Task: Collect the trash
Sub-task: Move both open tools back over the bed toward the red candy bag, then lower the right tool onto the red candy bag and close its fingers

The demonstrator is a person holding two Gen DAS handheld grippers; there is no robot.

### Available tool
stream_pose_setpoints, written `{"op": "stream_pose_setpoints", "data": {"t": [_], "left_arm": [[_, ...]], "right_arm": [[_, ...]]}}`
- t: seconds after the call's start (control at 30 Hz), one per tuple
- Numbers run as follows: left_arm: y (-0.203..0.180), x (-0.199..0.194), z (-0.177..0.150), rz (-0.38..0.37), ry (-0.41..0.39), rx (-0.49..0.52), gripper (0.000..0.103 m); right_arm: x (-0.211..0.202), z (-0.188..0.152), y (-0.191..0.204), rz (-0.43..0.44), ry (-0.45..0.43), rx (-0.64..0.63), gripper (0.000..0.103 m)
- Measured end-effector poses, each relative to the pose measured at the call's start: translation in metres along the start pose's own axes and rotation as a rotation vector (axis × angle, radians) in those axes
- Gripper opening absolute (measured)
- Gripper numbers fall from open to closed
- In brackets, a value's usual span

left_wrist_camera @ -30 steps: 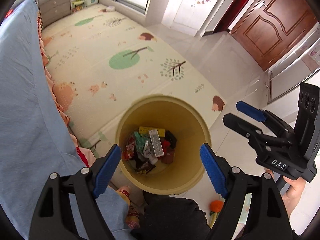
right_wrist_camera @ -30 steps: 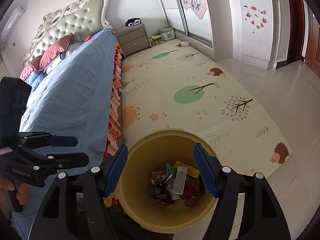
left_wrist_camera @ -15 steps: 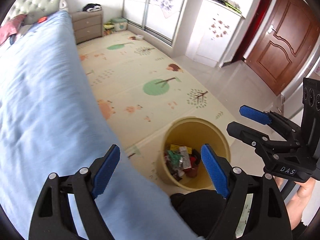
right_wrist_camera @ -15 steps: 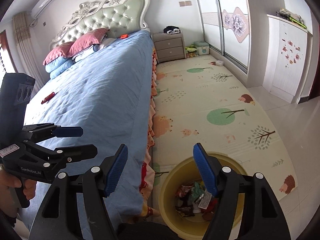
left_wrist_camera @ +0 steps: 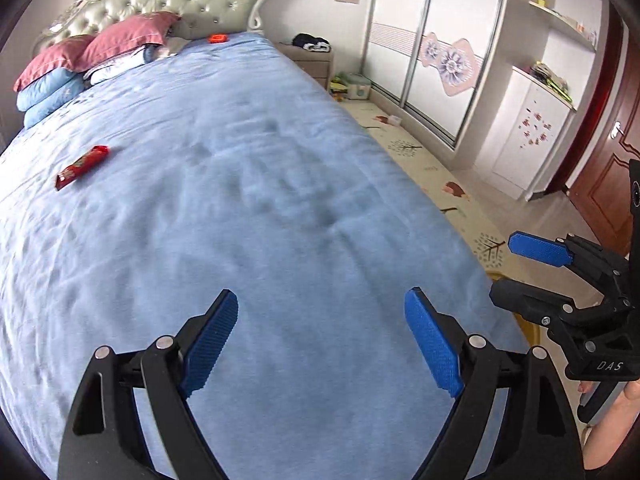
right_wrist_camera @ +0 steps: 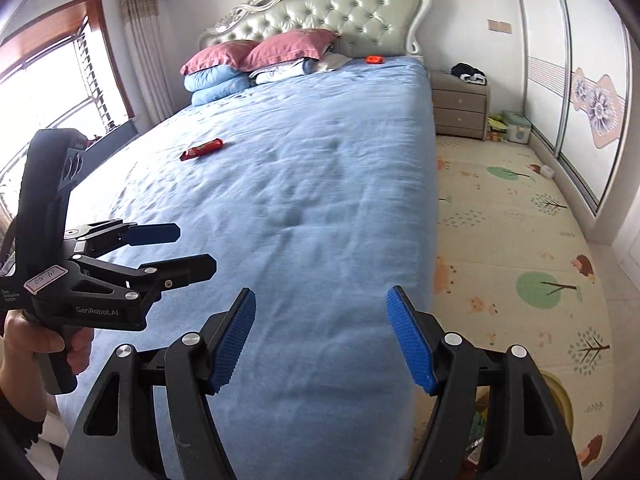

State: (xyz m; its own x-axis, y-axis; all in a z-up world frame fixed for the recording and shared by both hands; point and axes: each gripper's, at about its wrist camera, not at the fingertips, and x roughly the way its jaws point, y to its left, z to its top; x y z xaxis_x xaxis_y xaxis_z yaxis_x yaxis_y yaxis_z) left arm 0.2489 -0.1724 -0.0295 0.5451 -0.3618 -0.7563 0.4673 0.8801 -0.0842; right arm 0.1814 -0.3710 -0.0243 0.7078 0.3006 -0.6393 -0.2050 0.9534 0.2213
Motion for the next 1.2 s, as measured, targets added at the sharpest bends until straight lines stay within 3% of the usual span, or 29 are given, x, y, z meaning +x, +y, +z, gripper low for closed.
{"op": "stream_pose_setpoints", "data": {"t": [0.33,0.67,1.03,1.2], "left_arm": [[0.121,-0.024,0.000,0.187,-0.124,-0.155,0.089],[0.224,-0.018,0.016,0.274,-0.152,-0.299,0.090],[0.310,0.001,0.053,0.389,-0.203,-0.318,0.090],[0.341,0.012,0.064,0.395,-0.215,-0.339,0.090]], "right_arm": [[0.061,0.055,0.087,0.090,0.020,-0.095,0.067],[0.133,0.117,0.141,0.147,0.031,-0.156,0.066],[0.222,0.176,0.179,0.236,0.020,-0.215,0.061],[0.264,0.201,0.188,0.322,0.079,-0.159,0.061]]}}
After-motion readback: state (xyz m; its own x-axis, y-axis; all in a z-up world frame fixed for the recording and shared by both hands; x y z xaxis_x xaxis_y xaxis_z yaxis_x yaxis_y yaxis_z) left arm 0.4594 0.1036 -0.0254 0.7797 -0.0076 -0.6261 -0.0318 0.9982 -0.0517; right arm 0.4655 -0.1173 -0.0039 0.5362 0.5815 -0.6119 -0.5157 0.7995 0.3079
